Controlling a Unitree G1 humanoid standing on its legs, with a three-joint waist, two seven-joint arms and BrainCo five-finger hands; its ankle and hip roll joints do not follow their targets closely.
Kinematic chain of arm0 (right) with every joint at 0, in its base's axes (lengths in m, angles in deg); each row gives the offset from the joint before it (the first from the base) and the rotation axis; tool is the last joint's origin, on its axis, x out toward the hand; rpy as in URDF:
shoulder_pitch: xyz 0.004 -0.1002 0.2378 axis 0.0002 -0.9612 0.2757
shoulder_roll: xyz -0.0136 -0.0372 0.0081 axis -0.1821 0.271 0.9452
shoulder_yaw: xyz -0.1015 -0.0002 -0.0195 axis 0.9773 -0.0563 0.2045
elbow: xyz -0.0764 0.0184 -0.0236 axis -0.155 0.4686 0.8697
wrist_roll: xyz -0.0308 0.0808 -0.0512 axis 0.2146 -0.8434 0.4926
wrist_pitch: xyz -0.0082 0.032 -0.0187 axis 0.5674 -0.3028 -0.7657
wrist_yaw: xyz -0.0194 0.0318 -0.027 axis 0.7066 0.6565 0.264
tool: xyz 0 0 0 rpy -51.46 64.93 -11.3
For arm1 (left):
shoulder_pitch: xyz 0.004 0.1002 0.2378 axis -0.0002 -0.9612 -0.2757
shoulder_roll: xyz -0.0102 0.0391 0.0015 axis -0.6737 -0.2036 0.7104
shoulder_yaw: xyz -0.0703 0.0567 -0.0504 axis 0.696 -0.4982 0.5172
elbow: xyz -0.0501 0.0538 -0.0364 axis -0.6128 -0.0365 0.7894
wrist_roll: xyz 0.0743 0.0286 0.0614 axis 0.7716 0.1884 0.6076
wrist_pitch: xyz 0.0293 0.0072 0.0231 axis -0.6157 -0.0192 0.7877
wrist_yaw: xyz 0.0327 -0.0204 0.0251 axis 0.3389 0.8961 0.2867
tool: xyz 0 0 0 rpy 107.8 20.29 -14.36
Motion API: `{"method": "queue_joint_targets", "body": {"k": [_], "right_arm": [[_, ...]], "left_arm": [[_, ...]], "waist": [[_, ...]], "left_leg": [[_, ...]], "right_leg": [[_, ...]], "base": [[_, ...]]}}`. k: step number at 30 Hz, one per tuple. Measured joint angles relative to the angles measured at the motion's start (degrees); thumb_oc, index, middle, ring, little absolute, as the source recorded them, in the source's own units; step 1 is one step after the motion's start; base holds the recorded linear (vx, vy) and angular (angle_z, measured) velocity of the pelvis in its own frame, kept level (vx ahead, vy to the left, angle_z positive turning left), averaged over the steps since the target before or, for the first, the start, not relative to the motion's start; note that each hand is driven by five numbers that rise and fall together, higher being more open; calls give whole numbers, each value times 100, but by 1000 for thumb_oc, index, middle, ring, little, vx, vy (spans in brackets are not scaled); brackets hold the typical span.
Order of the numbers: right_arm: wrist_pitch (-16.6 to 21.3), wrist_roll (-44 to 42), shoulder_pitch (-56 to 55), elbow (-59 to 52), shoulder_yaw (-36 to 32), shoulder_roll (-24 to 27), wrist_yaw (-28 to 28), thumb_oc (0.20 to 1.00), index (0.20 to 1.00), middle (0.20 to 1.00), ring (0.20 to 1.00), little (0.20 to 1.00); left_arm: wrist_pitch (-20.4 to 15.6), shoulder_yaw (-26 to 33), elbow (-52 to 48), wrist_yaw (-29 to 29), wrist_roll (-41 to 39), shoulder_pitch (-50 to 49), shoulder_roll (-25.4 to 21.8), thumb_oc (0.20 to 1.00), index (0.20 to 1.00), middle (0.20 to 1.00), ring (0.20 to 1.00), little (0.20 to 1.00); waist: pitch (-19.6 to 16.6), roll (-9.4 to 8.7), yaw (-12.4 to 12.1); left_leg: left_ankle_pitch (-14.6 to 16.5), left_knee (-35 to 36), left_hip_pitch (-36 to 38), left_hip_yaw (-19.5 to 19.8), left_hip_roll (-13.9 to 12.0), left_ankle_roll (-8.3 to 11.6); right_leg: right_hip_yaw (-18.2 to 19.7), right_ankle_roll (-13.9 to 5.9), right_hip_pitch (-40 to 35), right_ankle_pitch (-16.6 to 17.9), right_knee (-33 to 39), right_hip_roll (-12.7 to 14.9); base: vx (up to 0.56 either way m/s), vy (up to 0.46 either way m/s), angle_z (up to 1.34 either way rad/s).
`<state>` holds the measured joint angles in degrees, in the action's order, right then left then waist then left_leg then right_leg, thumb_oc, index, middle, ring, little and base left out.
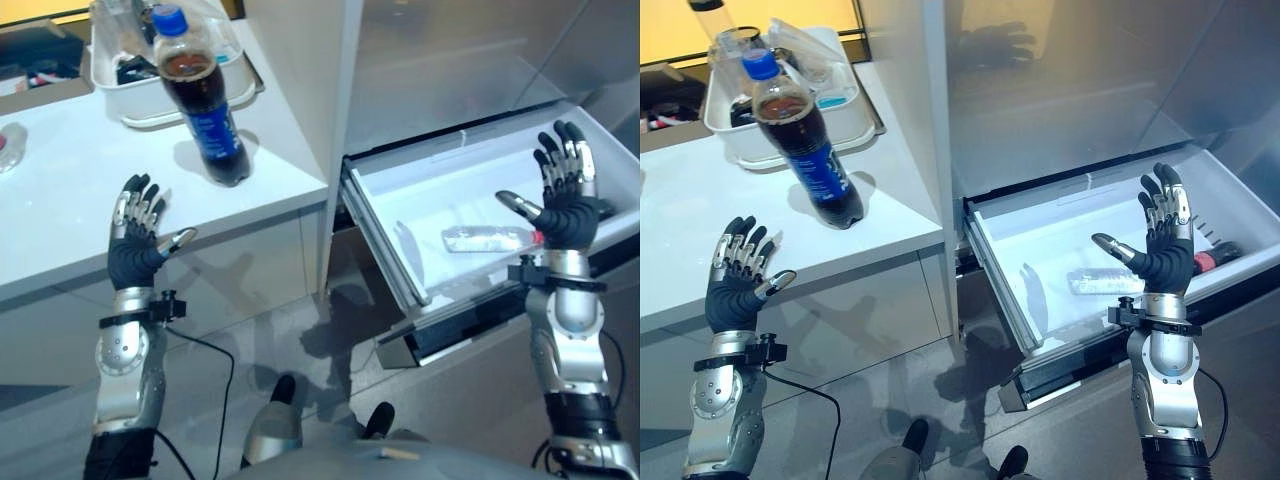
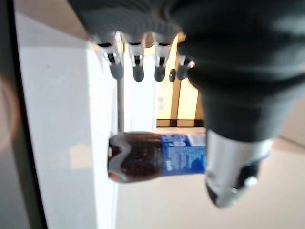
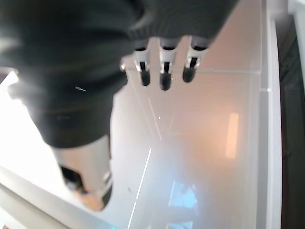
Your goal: Take the drinks into the refrigerator
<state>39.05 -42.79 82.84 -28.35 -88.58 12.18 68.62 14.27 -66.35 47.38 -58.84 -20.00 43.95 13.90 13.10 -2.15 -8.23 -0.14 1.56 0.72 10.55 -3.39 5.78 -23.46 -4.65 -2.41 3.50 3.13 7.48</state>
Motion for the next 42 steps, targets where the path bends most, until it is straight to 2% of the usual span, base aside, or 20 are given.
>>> {"method": "queue_joint_targets", "body": {"k": [3, 9, 15, 22, 29, 35, 42], "right_arm": [[-11, -17, 97, -7, 20, 12, 91, 1000, 1000, 1000, 1000, 1000], [-20, -259, 198, -67, 54, 171, 298, 1000, 1000, 1000, 1000, 1000], [-52, -403, 225, -144, 280, 225, 506, 1000, 1000, 1000, 1000, 1000], [-101, -534, 229, -159, 291, 295, 671, 1000, 1000, 1000, 1000, 1000], [-117, -633, 221, -179, 487, 390, 855, 1000, 1000, 1000, 1000, 1000], [-118, -685, 204, -288, 489, 389, 963, 1000, 1000, 1000, 1000, 1000], [-124, -738, 188, -290, 536, 389, 1034, 1000, 1000, 1000, 1000, 1000]], "left_arm": [[-5, 35, 287, -212, 161, 147, -294, 1000, 1000, 1000, 1000, 1000], [-1, 48, 609, -425, 281, 382, -676, 1000, 1000, 1000, 1000, 1000], [-12, 67, 773, -503, 279, 409, -820, 1000, 1000, 1000, 1000, 1000], [-12, 447, 1018, -656, 282, 412, -889, 1000, 1000, 1000, 1000, 1000], [-7, 480, 1240, -746, 277, 431, -1051, 1000, 1000, 1000, 1000, 1000], [-6, 683, 1292, -834, 274, 418, -1050, 1000, 1000, 1000, 1000, 1000], [-2, 726, 1306, -932, 272, 417, -1053, 1000, 1000, 1000, 1000, 1000]], "waist": [[-1, 1, -32], [-22, -20, 160], [-34, -28, 258], [-30, -22, 284], [-32, -25, 280], [-57, -62, 305], [-165, -214, 324]], "left_leg": [[0, 55, 86, -228, -58, 2], [0, 140, 168, -514, -88, -1], [0, 186, 166, -782, -132, -1], [1, 333, 393, -1247, -160, -1], [19, 345, 551, -1528, -203, 21], [51, 348, 670, -1722, -263, 64], [58, 348, 737, -1907, -279, 75]], "right_leg": [[211, 34, 60, 33, -9, -41], [500, 49, 231, 57, -102, -58], [796, 85, 451, 96, -168, -115], [1247, 108, 575, 183, -164, -203], [1518, 149, 573, 258, -144, -294], [1711, 201, 572, 324, -135, -394], [1904, 232, 575, 416, -68, -452]], "base": [[29, 23, -38], [7, 31, -24], [9, 42, -27], [20, 35, -32], [22, 20, -23], [16, 13, -20], [17, 17, -12]]}}
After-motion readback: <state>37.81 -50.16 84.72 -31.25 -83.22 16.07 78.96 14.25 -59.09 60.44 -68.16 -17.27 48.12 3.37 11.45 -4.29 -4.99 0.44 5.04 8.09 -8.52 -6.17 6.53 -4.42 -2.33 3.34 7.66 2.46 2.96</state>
